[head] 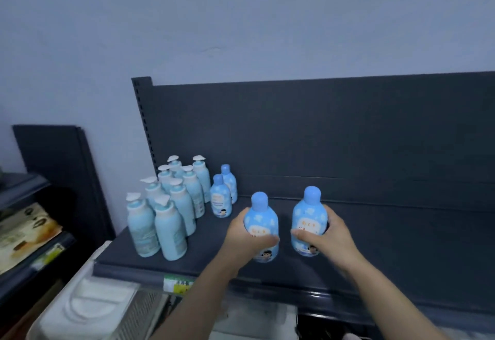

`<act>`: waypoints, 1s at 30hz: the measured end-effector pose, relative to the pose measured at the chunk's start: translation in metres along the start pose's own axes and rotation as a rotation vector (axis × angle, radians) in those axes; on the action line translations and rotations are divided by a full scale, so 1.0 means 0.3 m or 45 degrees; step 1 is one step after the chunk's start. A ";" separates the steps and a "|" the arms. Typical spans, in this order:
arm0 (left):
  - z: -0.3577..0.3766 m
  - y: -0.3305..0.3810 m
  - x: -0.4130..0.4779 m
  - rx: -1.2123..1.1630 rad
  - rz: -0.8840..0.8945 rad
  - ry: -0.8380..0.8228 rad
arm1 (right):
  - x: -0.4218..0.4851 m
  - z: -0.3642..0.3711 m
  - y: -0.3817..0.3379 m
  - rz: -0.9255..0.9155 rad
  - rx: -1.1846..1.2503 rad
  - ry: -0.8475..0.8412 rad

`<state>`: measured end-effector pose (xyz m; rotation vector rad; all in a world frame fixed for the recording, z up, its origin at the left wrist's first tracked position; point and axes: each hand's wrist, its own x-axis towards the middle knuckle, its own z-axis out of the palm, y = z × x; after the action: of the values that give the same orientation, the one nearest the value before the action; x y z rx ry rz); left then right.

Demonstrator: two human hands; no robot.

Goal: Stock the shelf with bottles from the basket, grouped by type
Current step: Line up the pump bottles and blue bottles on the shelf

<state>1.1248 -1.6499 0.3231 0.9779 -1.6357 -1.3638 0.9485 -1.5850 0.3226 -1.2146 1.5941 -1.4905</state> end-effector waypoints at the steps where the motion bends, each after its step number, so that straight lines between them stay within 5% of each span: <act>1: -0.034 -0.018 0.013 0.012 -0.008 0.025 | 0.025 0.043 0.007 0.006 0.003 -0.015; 16: -0.252 -0.224 0.156 0.116 -0.163 0.177 | 0.275 0.364 0.190 0.072 0.004 -0.220; 30: -0.339 -0.310 0.195 0.030 -0.148 -0.047 | 0.276 0.425 0.249 0.129 0.071 -0.276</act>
<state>1.2013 -1.7551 0.2487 1.0820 -1.6476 -1.4500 1.0180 -1.7162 0.2409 -1.2013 1.4392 -1.2847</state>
